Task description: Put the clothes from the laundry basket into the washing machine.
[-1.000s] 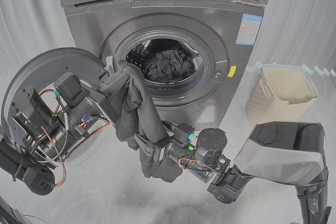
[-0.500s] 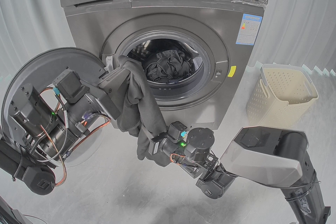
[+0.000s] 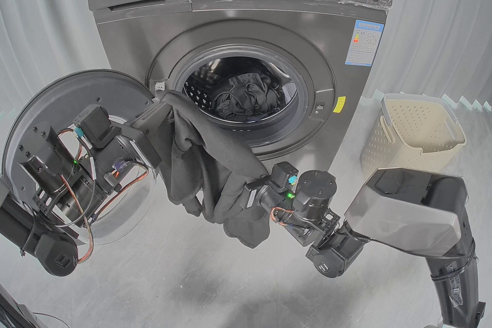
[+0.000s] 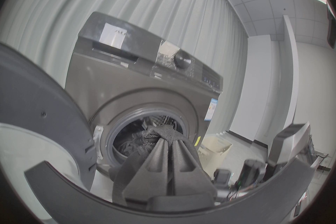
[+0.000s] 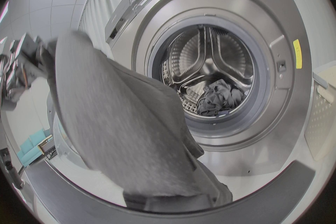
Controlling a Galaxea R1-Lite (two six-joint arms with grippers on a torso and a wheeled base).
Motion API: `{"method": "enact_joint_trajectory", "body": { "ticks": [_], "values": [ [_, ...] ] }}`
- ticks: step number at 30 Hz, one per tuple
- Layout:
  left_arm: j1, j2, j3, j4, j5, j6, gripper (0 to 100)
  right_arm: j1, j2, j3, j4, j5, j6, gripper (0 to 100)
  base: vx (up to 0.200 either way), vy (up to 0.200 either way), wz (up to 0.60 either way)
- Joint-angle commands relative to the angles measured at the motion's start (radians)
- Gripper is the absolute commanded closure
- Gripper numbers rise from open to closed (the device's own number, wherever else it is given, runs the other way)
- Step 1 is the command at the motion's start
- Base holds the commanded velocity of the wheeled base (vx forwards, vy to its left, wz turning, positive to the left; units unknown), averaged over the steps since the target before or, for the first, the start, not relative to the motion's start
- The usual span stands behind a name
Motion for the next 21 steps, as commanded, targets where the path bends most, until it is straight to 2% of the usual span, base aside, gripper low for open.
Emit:
{"method": "enact_joint_trajectory", "body": {
  "ticks": [1,5,11,17,18,21],
  "values": [
    [0.013,0.056,0.035,-0.001,-0.005,0.002,100,-0.029,-0.089,0.014,0.004,0.0,0.0,100,0.0,0.0,0.0],
    [-0.007,0.104,0.075,-0.002,-0.011,0.009,100,-0.027,-0.12,0.008,0.013,-0.001,0.001,100,0.0,0.0,0.0],
    [-0.01,0.162,0.117,-0.002,-0.049,0.023,100,-0.007,-0.14,0.003,0.01,-0.001,0.005,100,0.0,0.0,0.0],
    [-0.003,0.179,0.137,-0.002,-0.063,0.065,100,-0.001,-0.146,0.002,0.01,-0.004,0.005,100,0.0,0.0,0.0],
    [-0.003,0.179,0.144,-0.002,-0.072,0.068,0,-0.003,-0.149,0.0,0.01,-0.004,0.005,100,0.0,0.0,0.0],
    [-0.004,0.185,0.154,-0.002,-0.08,0.065,0,-0.01,-0.152,-0.009,0.013,-0.003,0.003,100,0.0,0.0,0.0]
  ]
}}
